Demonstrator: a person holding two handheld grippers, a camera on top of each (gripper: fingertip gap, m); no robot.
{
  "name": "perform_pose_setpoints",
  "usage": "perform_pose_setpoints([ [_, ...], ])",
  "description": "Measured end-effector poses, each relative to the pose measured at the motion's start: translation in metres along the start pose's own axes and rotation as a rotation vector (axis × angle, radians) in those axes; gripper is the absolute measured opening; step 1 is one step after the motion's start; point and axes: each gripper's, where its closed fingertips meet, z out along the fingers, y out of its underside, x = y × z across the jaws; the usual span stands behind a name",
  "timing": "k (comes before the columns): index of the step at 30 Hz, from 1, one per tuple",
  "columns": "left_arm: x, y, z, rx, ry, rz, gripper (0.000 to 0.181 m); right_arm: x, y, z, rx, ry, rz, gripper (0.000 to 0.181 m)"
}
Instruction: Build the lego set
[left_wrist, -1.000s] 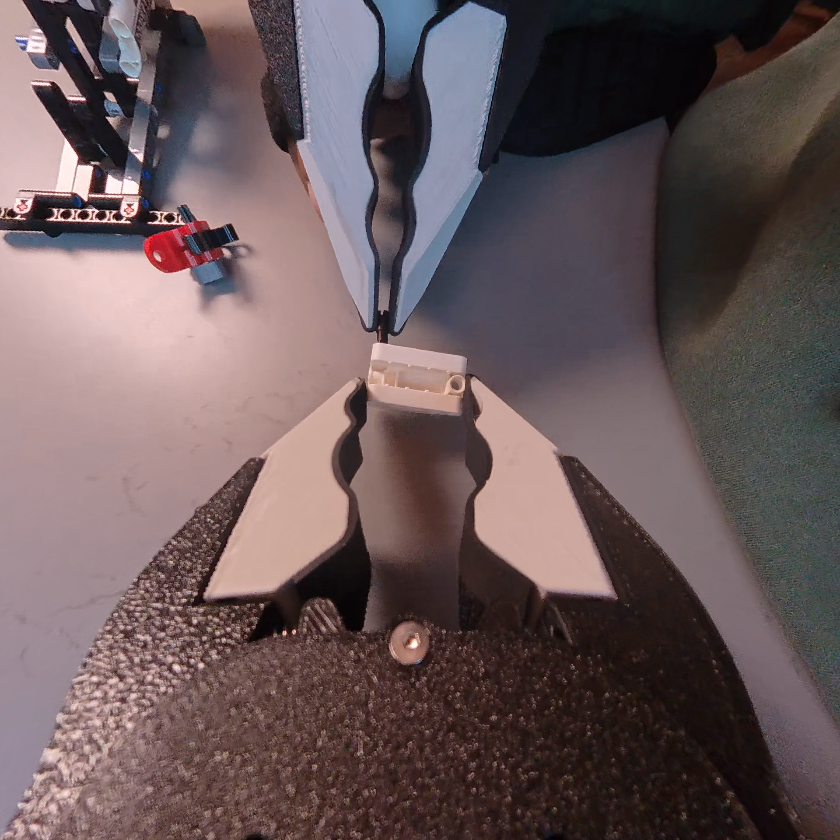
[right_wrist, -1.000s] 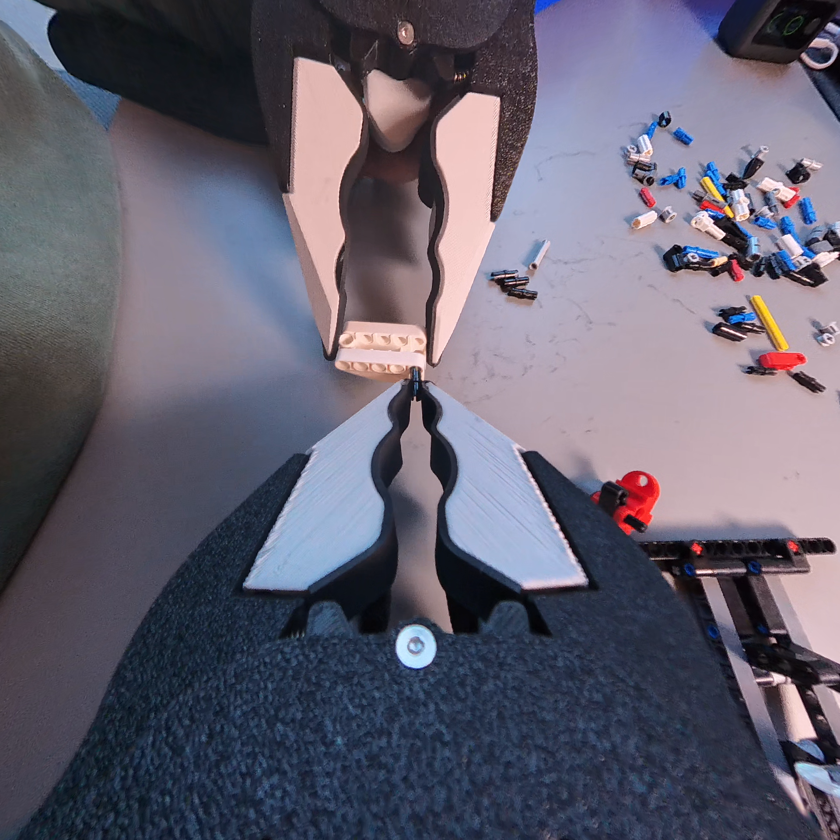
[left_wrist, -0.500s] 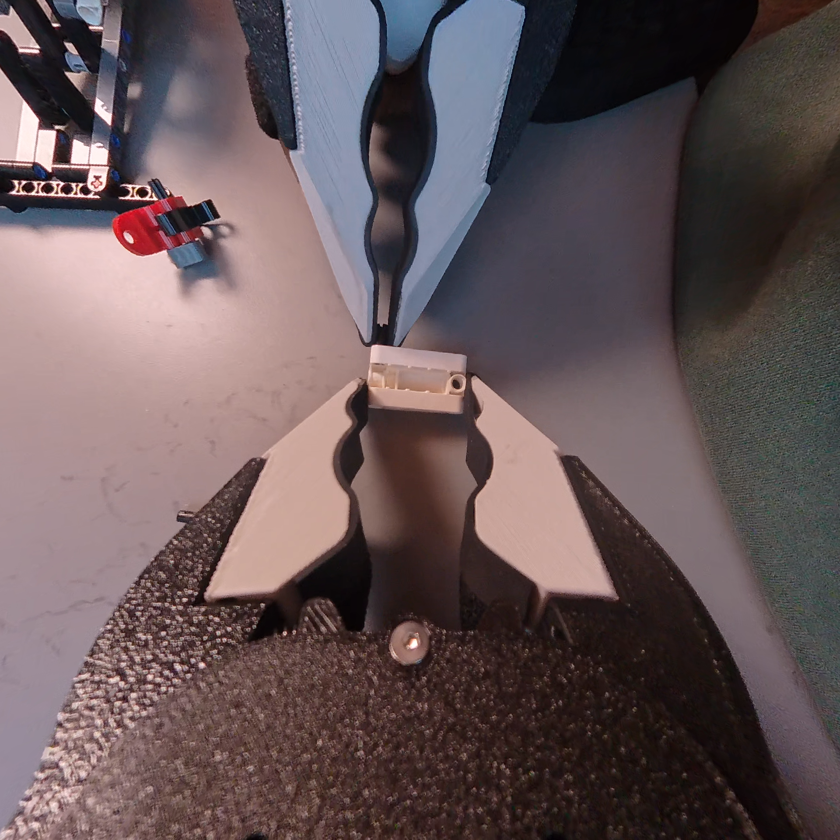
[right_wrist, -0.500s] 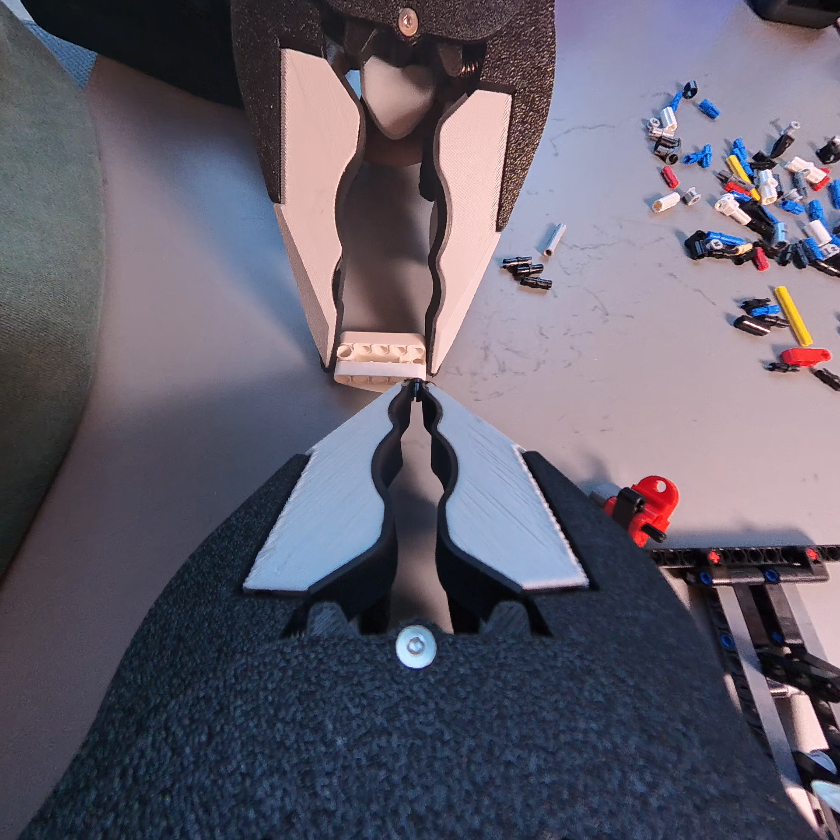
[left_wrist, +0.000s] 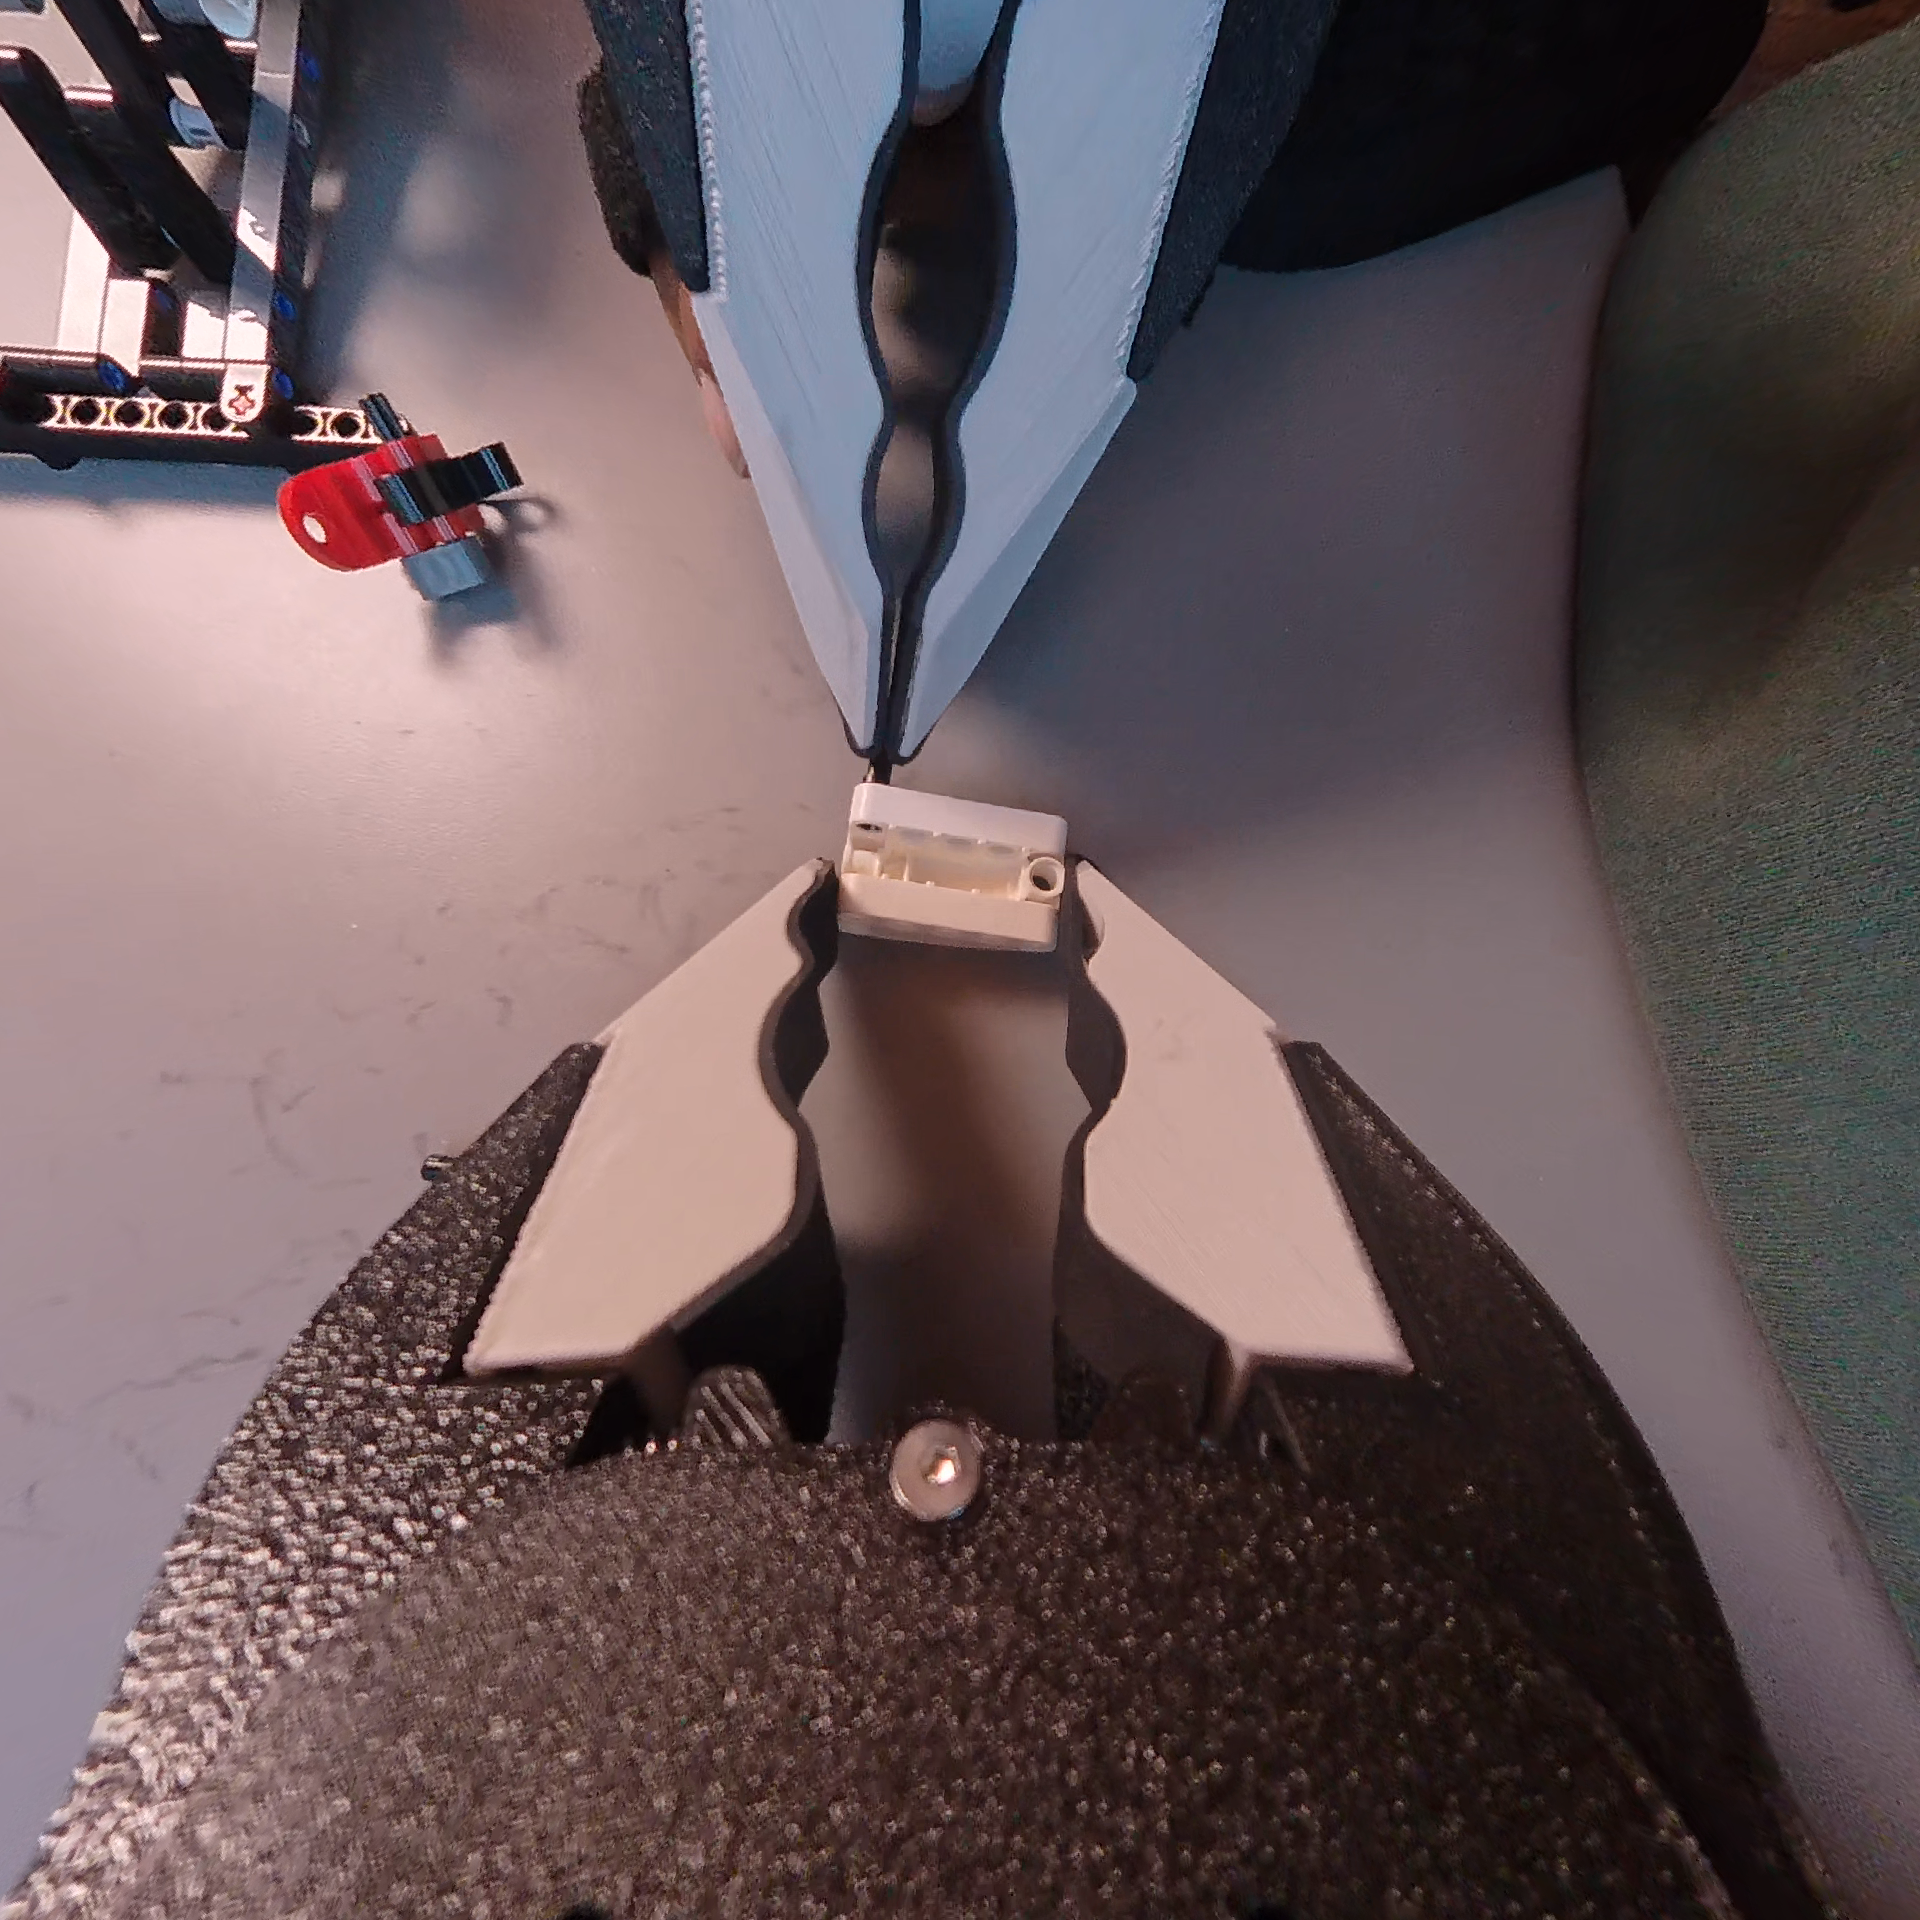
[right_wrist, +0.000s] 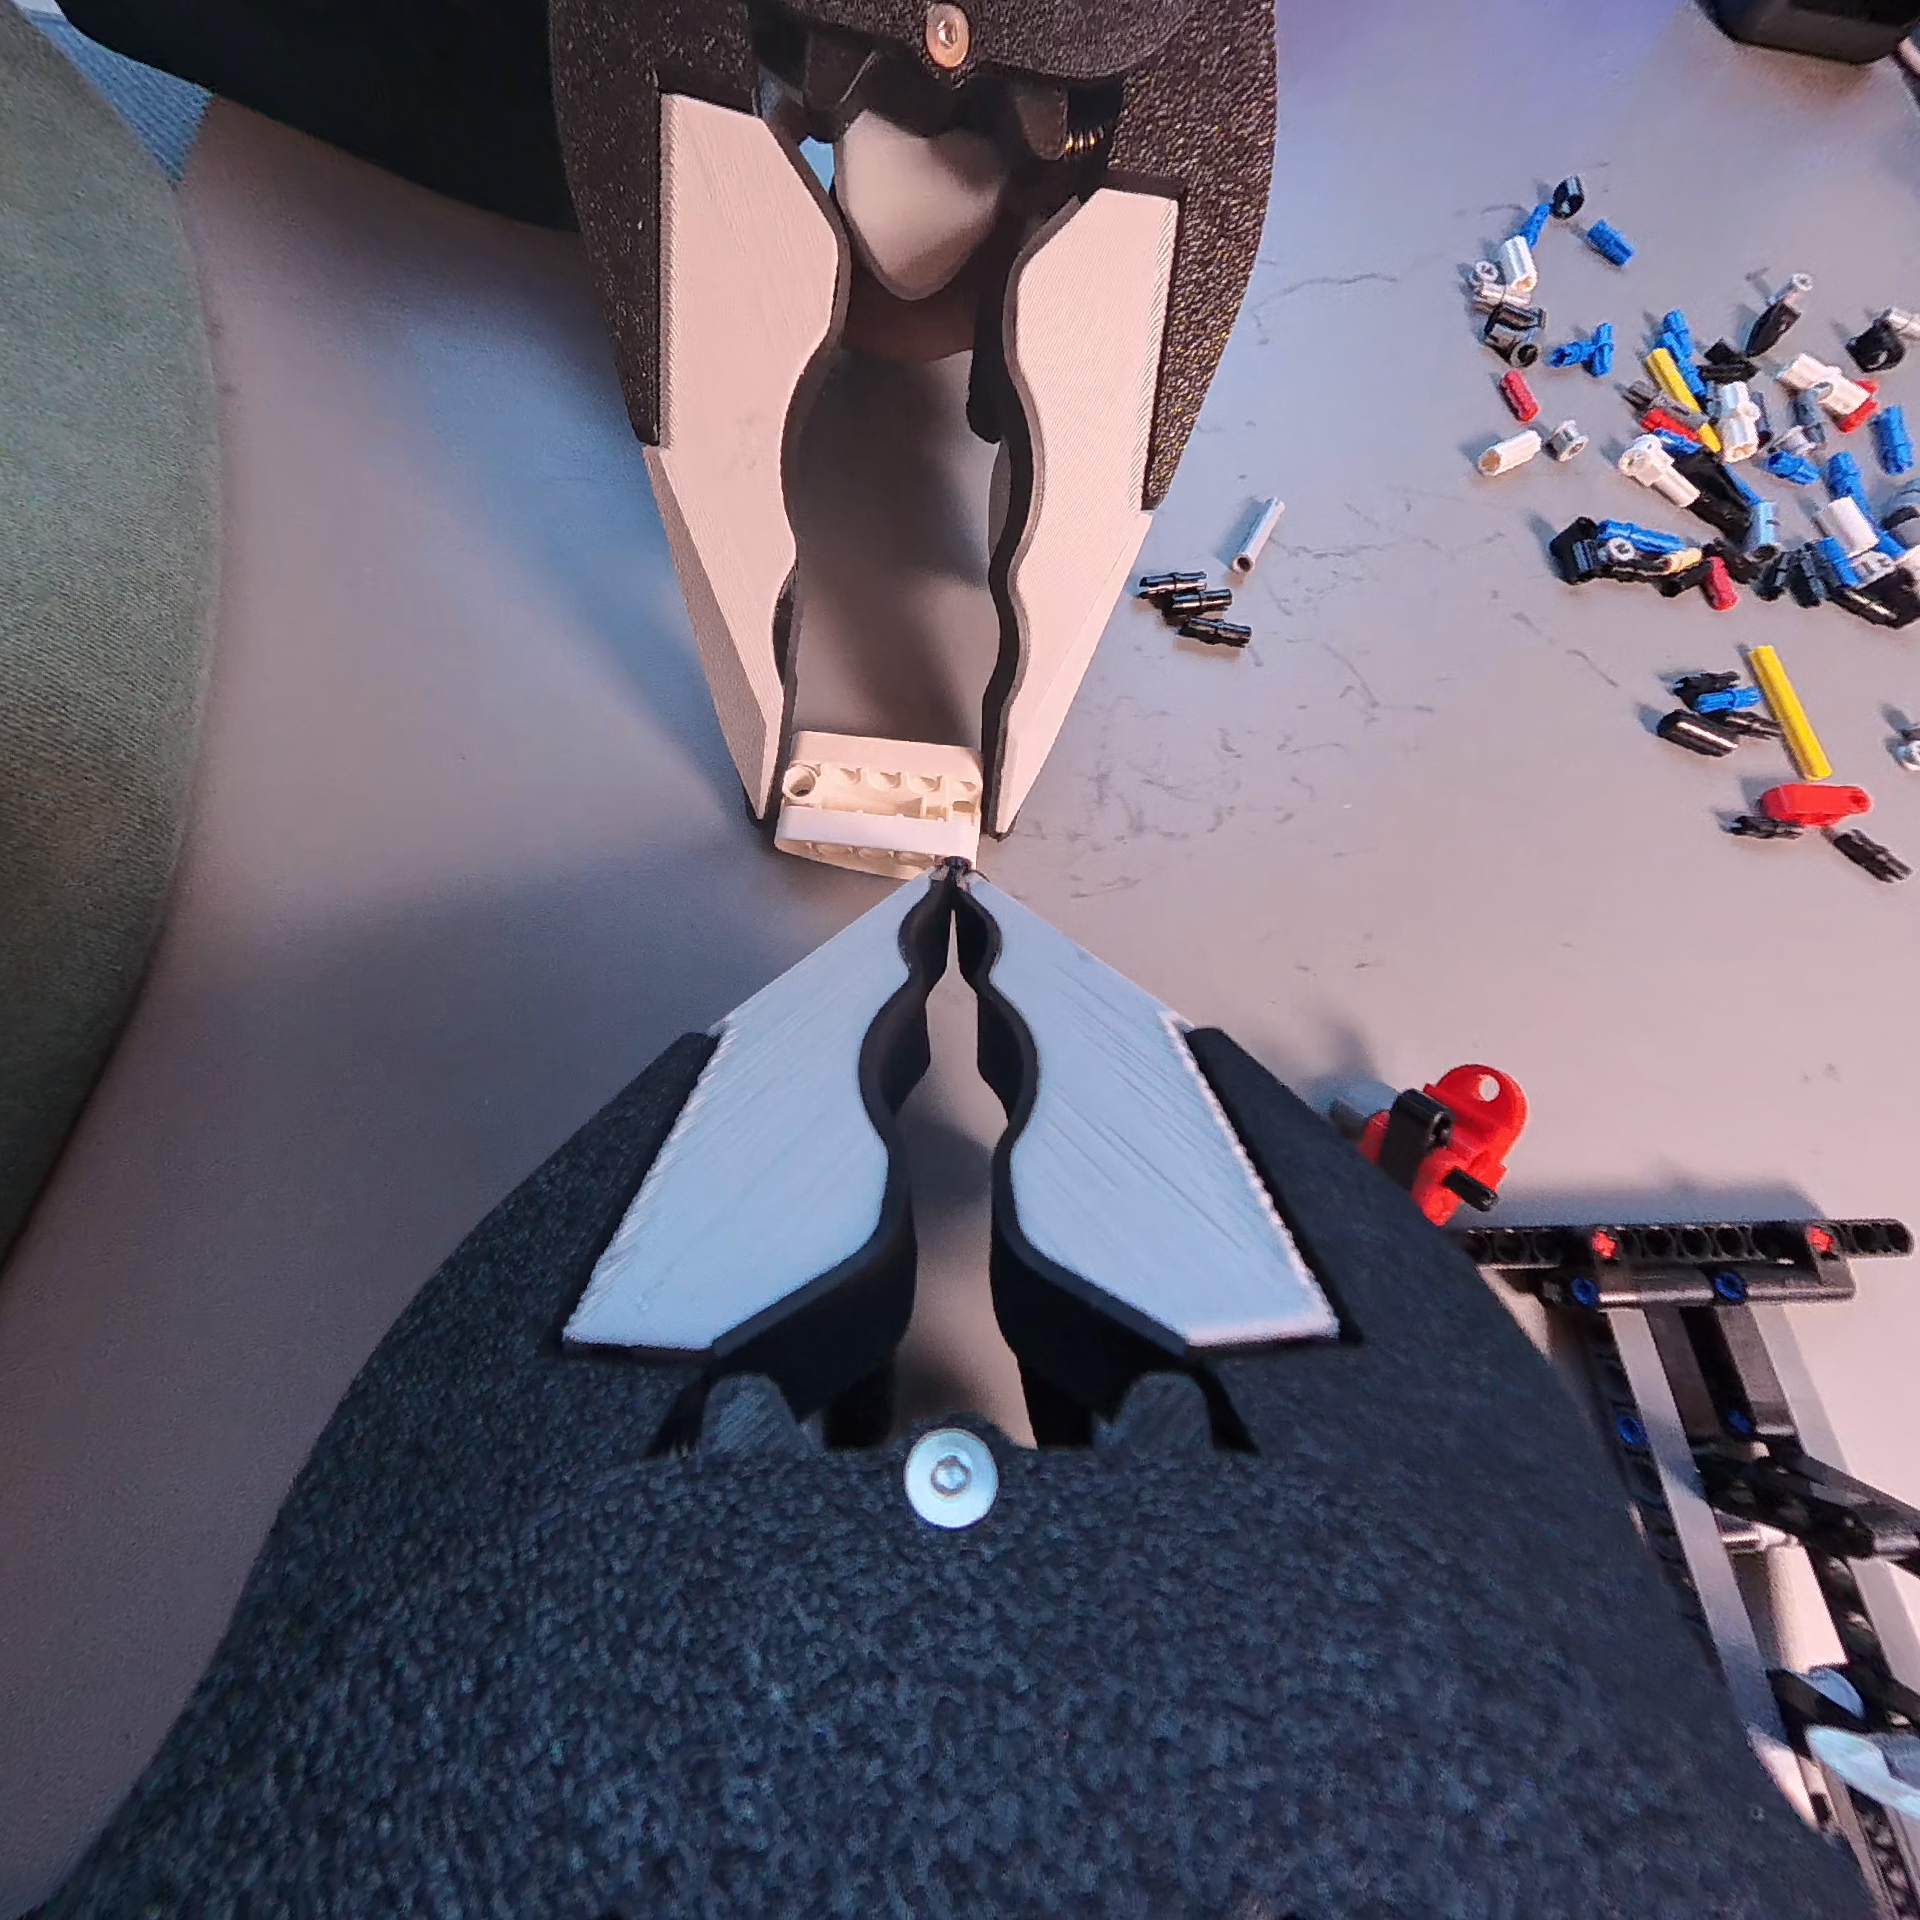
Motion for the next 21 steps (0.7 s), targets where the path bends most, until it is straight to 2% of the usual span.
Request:
perform_pose_setpoints([
  [5, 0.0001, 0.0001, -0.0002, 0.001, -0.001, 0.0, 0.042, 0.0003, 0.0049, -0.0011, -0.02, -0.005, 0.004, 0.005],
  [21, 0.0003, 0.0, -0.0005, 0.001, 0.003, 0.006, 0.042, 0.0004, 0.0029, 0.0044, -0.02, -0.005, -0.028, 0.002],
])
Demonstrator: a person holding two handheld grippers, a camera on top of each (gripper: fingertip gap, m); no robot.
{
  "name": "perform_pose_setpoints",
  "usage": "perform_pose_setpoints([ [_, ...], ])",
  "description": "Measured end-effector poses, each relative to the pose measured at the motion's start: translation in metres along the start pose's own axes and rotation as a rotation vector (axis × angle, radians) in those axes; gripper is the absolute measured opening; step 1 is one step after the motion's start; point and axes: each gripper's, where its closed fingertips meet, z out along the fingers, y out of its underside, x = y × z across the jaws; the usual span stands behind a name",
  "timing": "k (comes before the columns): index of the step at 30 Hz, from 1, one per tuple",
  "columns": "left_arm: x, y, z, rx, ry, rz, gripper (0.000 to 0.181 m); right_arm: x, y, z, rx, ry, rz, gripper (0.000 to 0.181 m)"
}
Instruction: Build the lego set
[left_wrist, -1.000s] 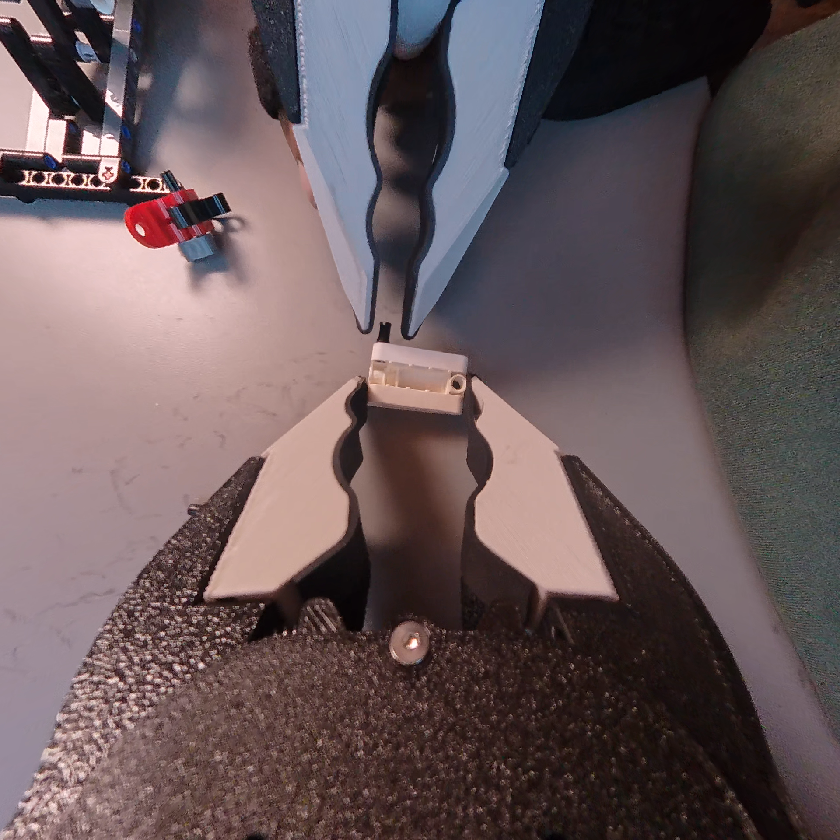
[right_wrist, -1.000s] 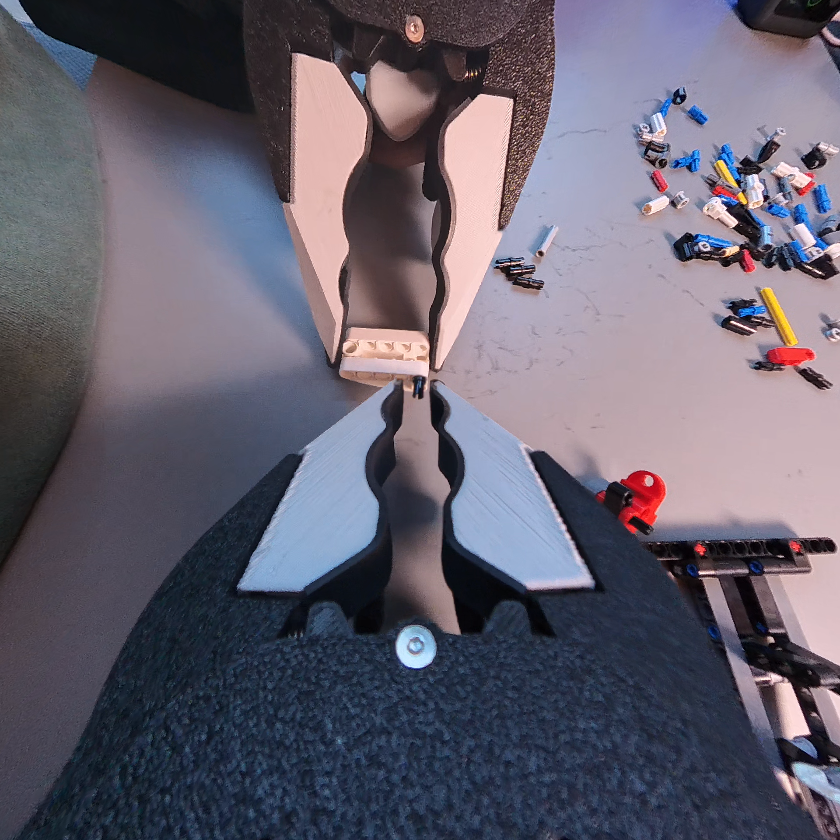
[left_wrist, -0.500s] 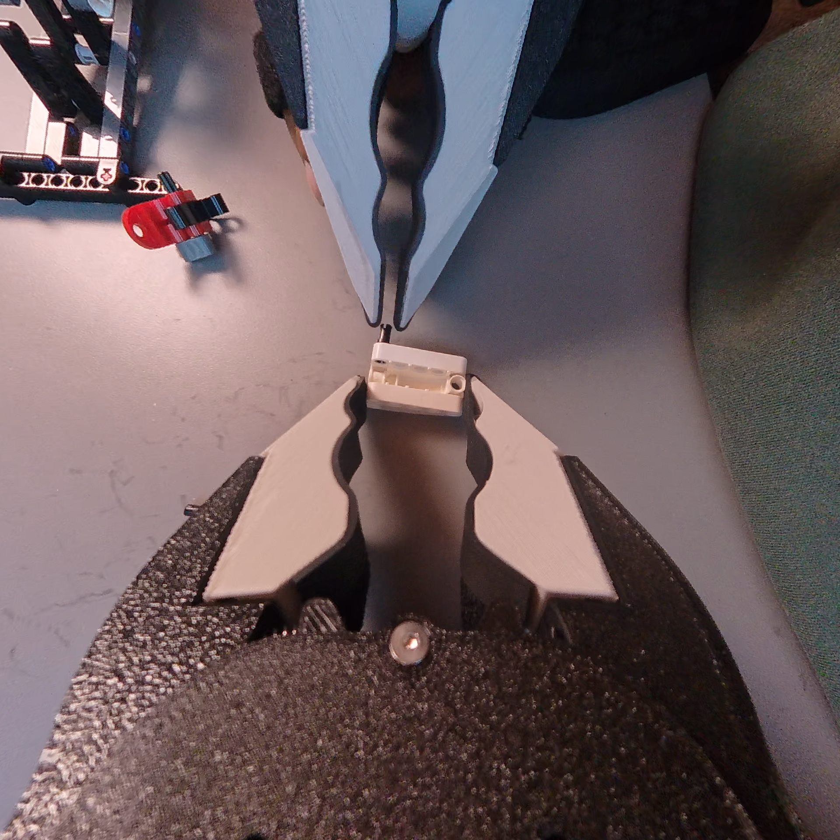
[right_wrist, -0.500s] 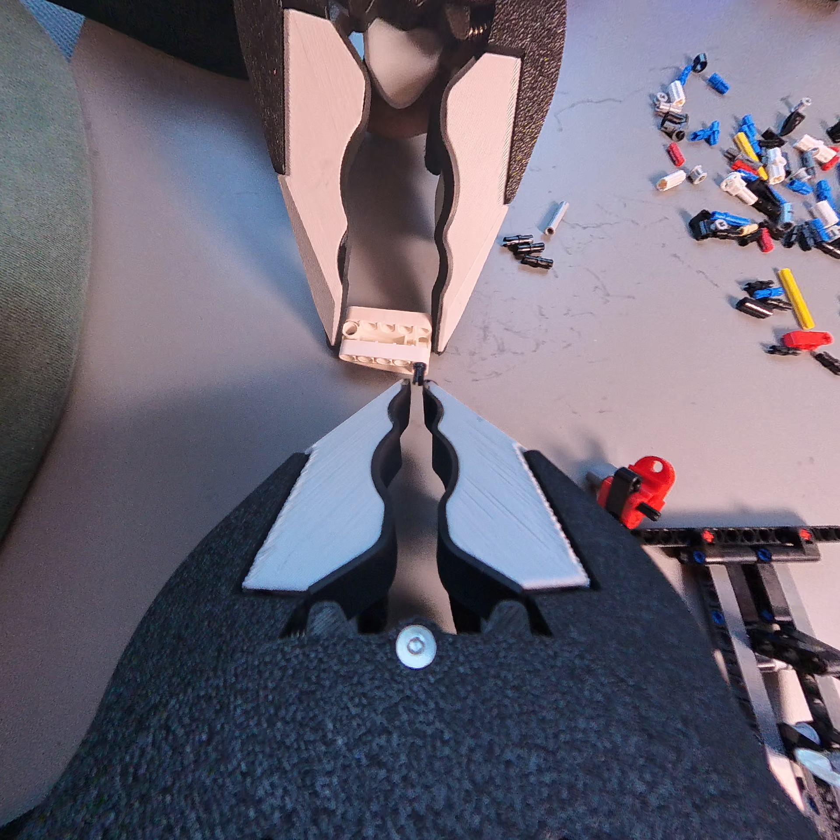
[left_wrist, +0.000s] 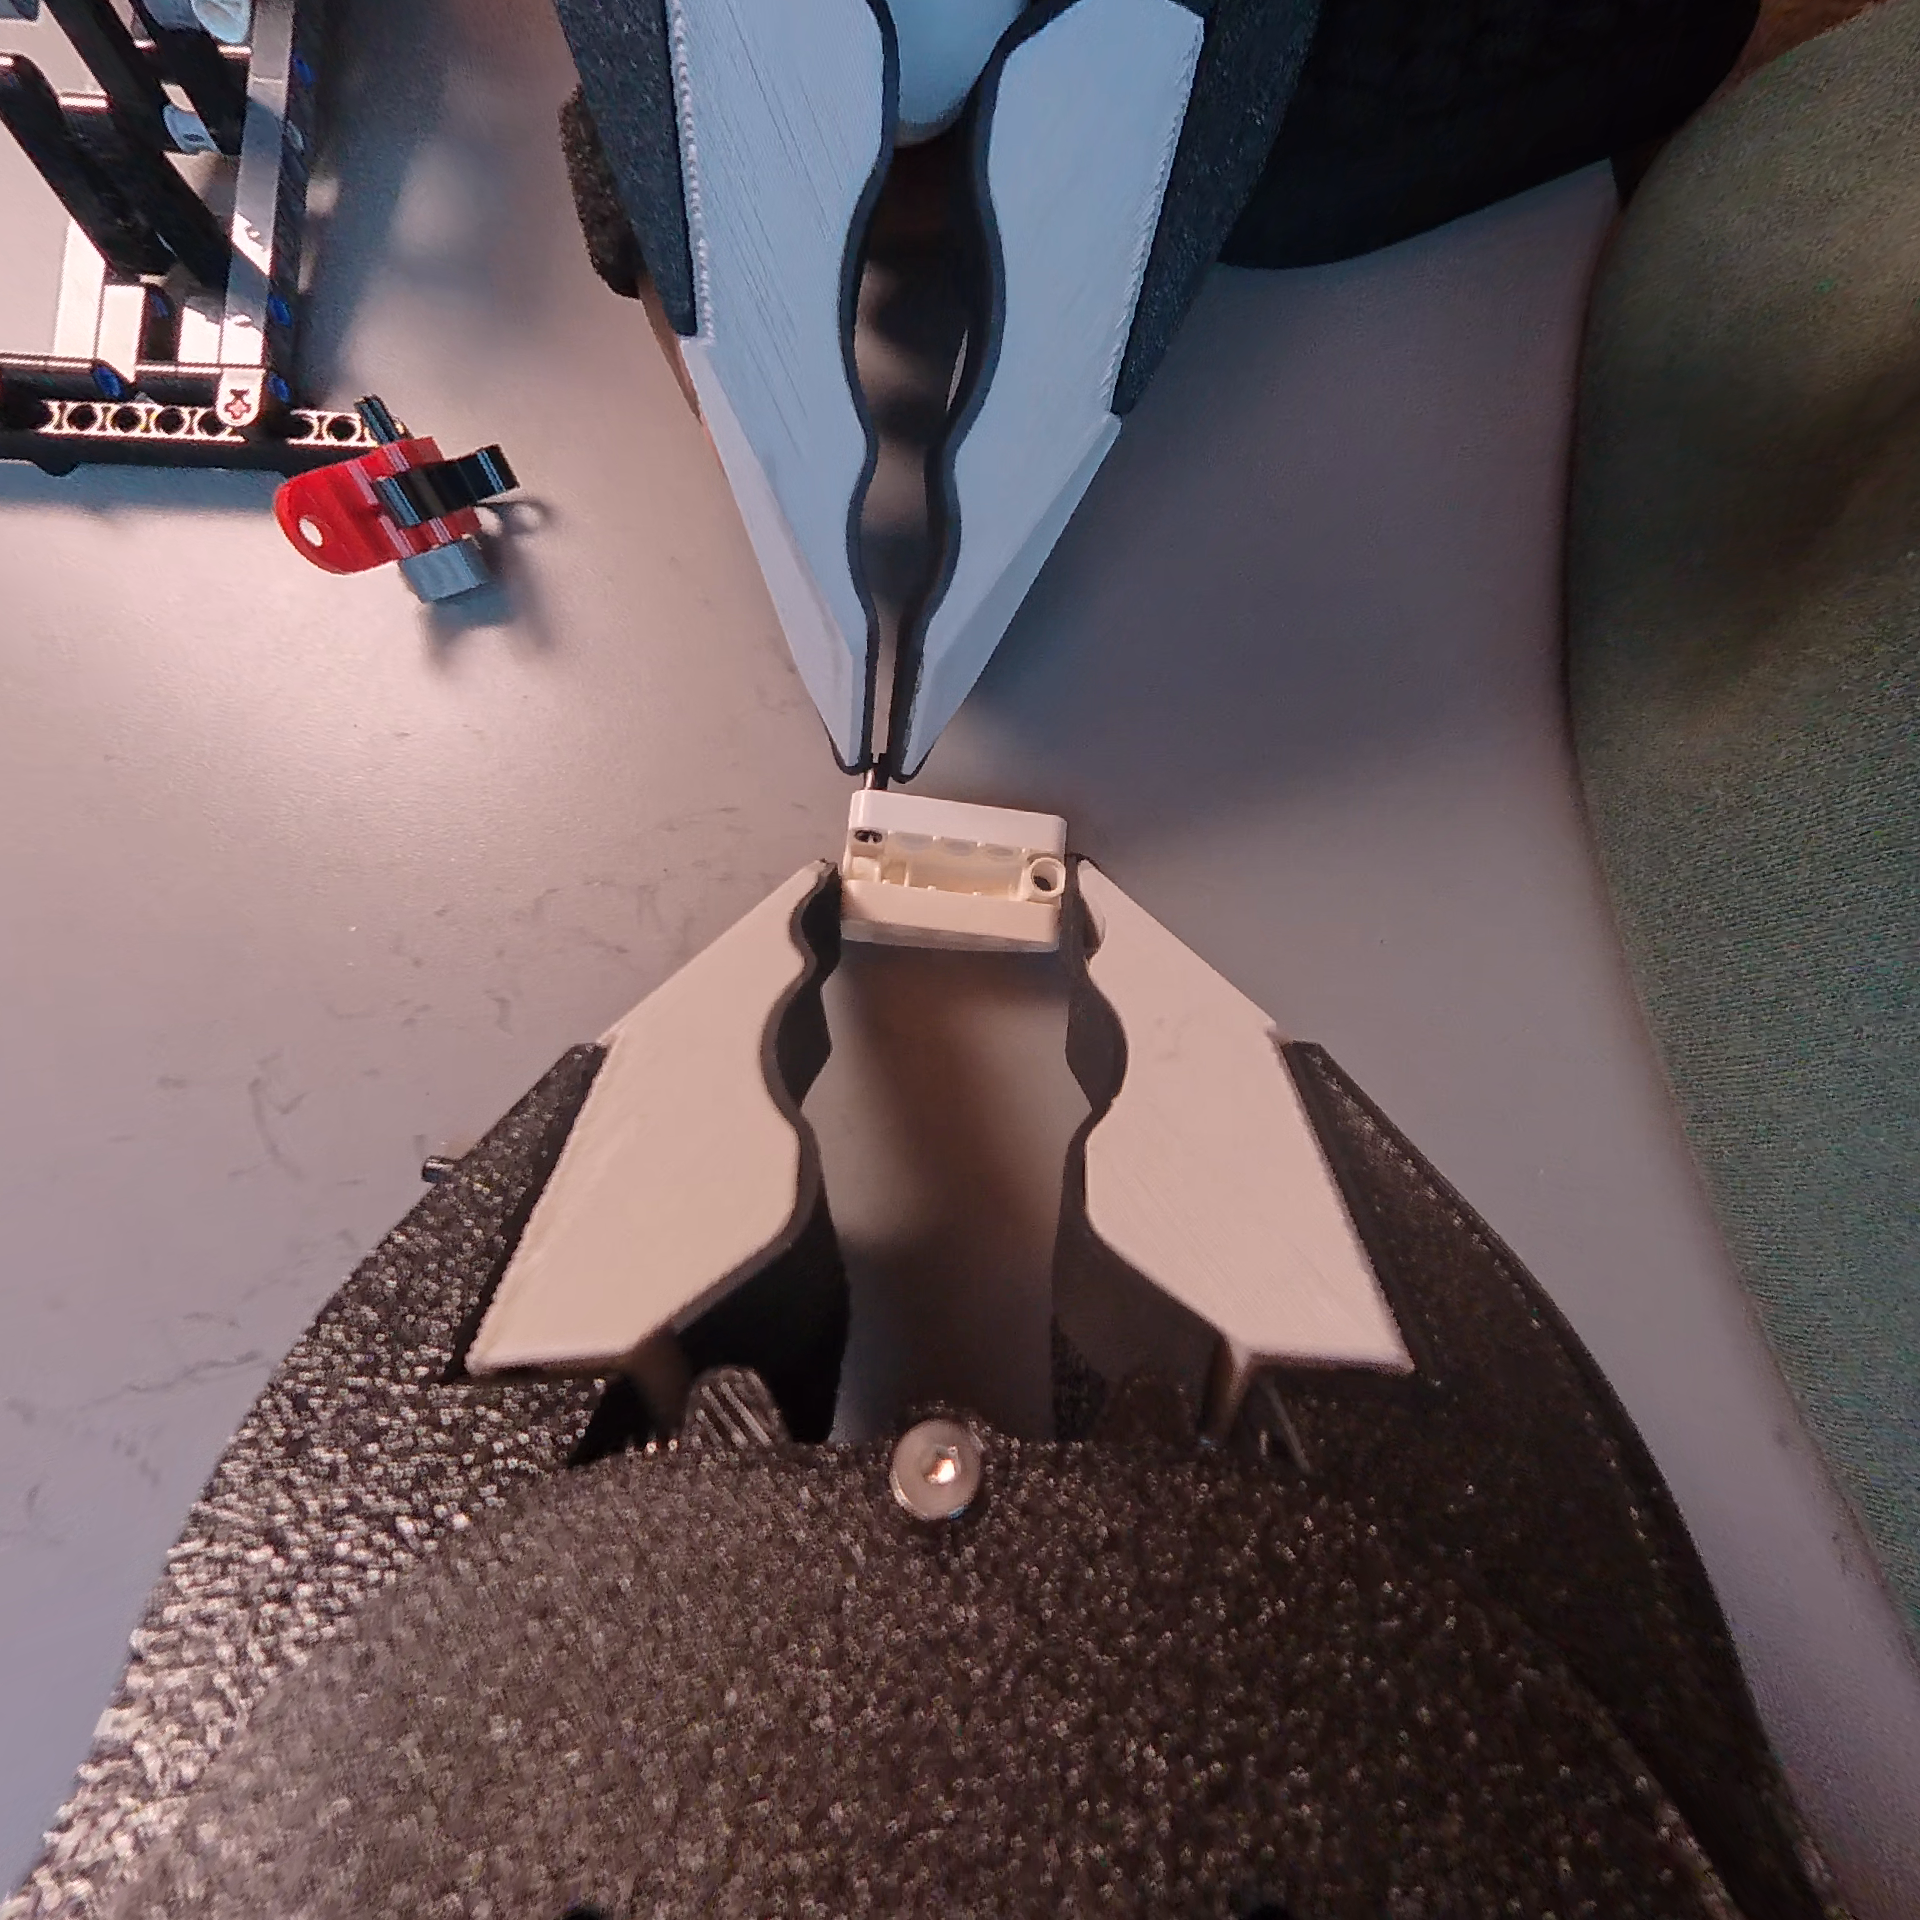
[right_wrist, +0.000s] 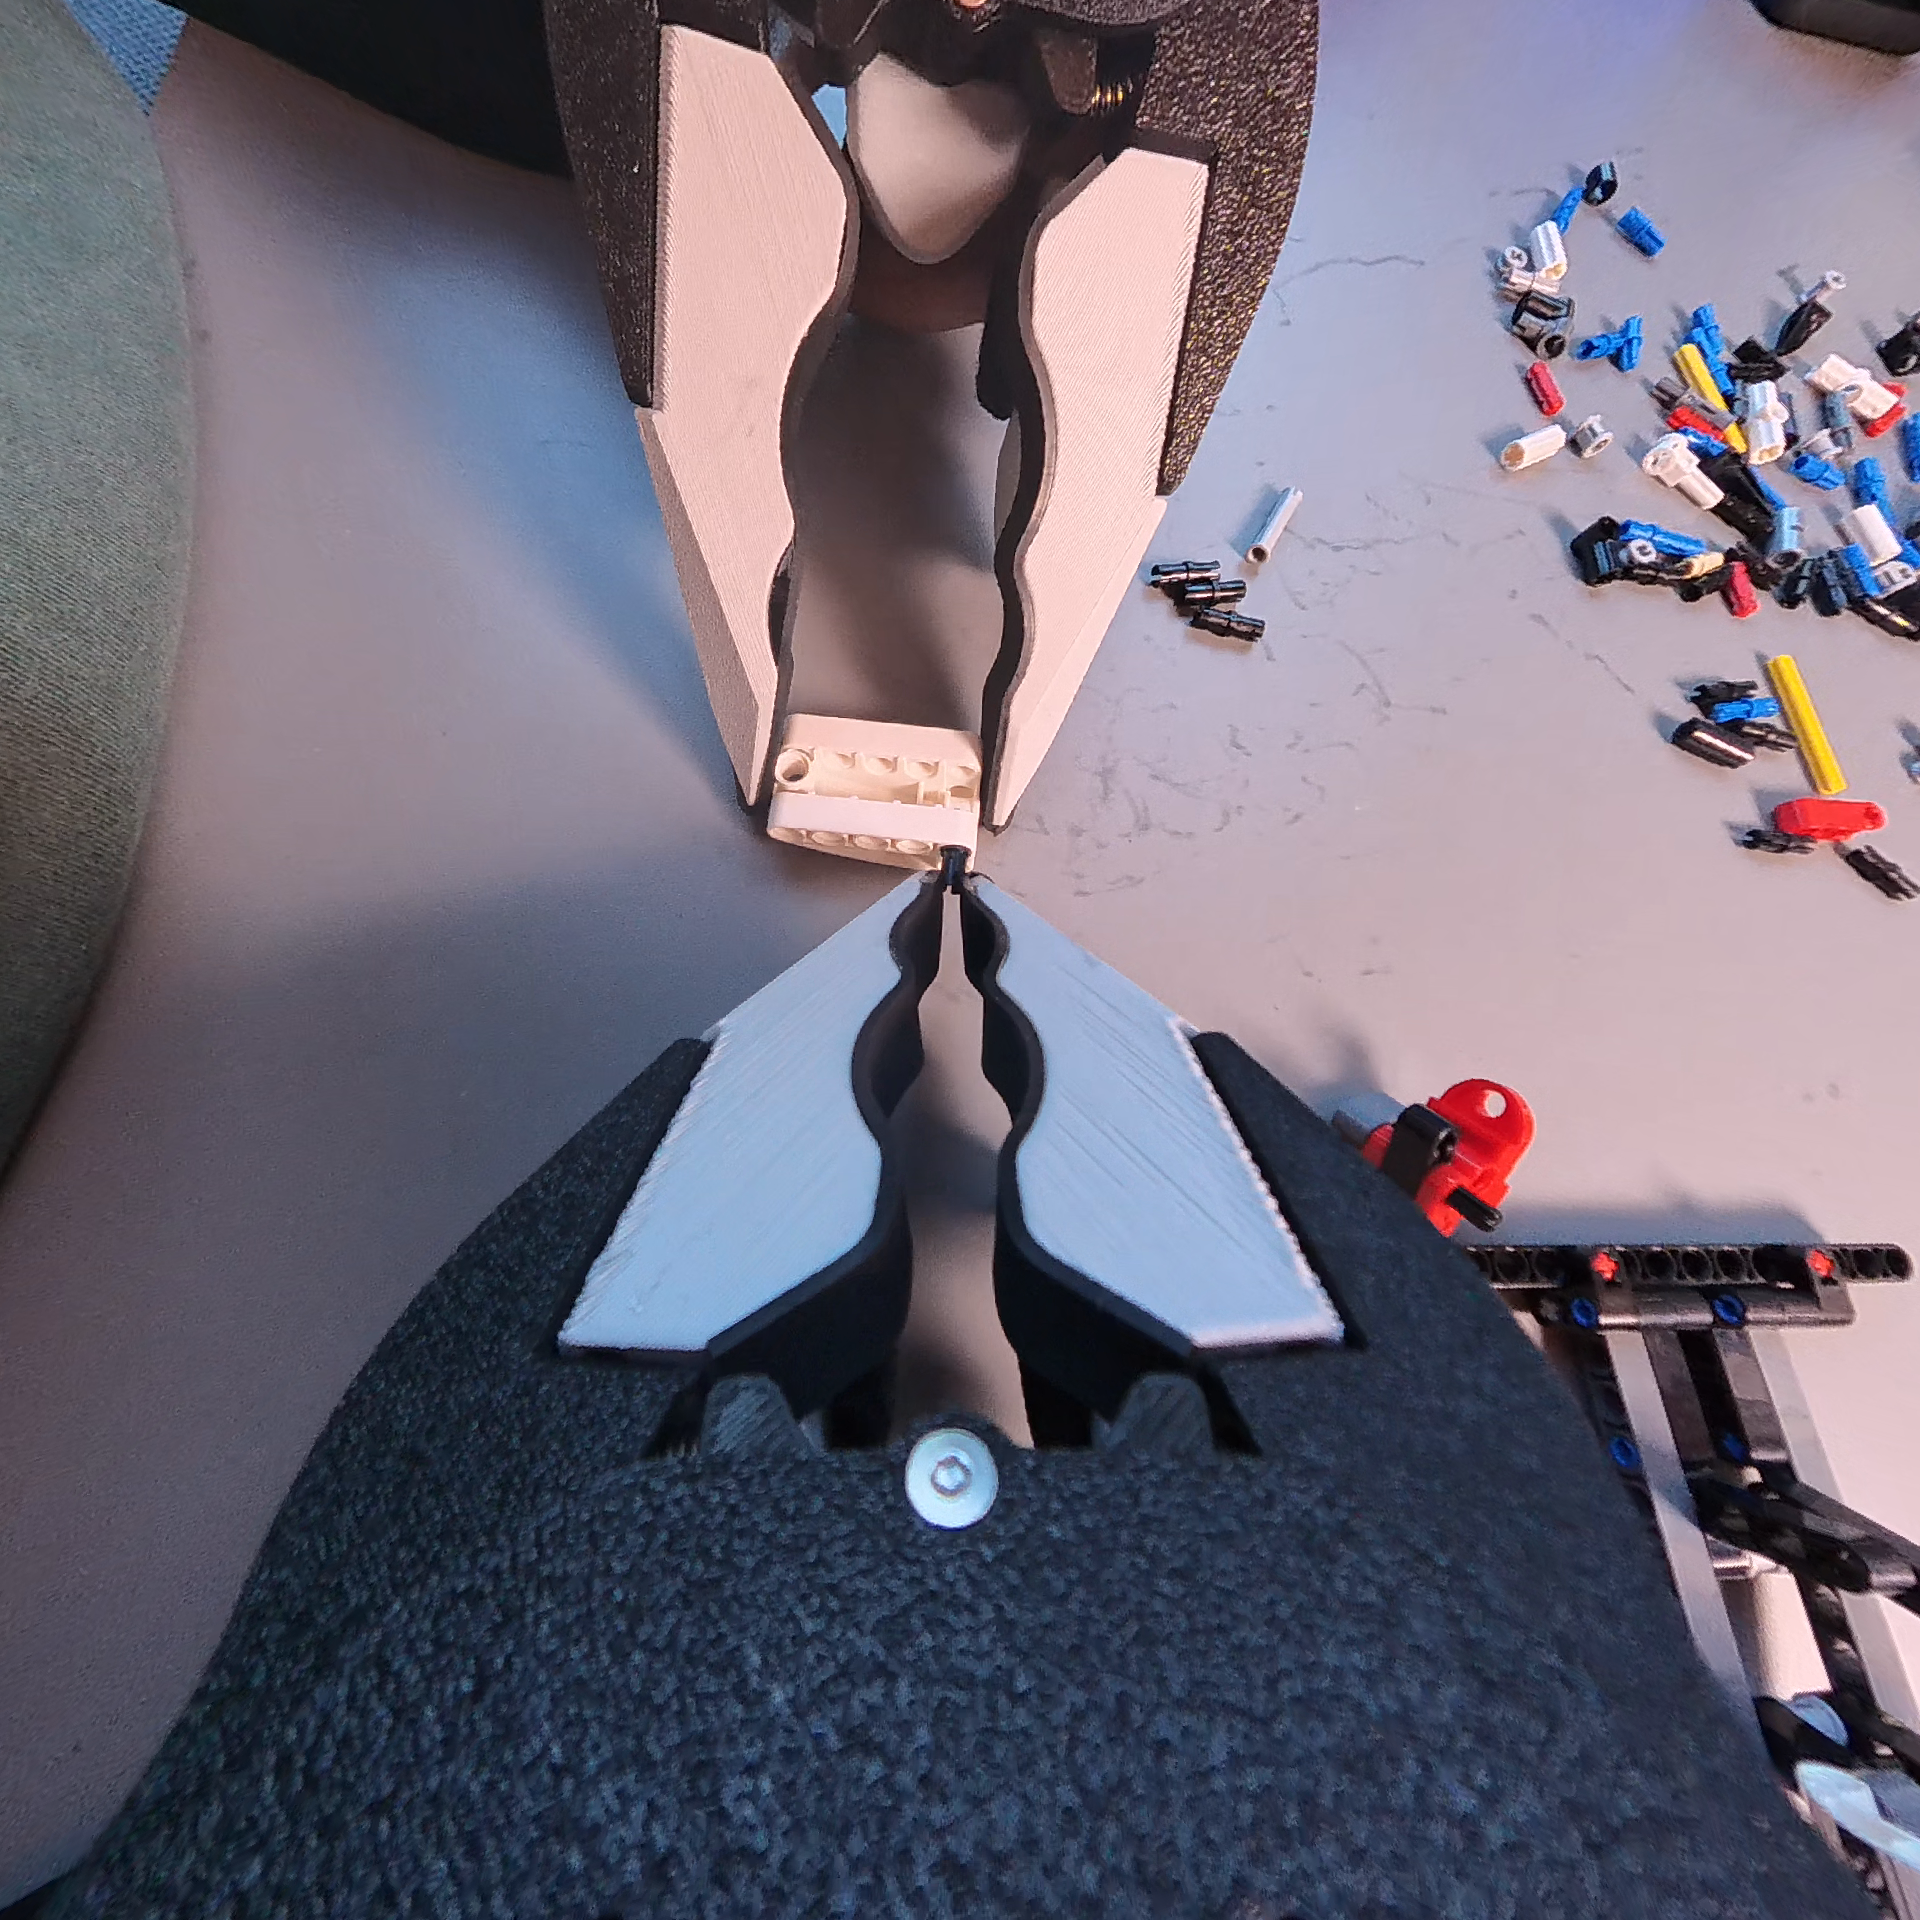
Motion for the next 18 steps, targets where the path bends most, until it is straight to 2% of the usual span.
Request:
perform_pose_setpoints([
  [9, -0.001, 0.0, -0.001, 0.002, -0.01, -0.03, 0.043, 0.002, 0.001, 0.0, -0.008, 0.031, -0.01, 0.004],
  [18, -0.019, 0.001, -0.003, 0.012, -0.094, -0.099, 0.044, 0.026, 0.003, -0.011, 0.015, 0.128, 0.036, 0.016],
])
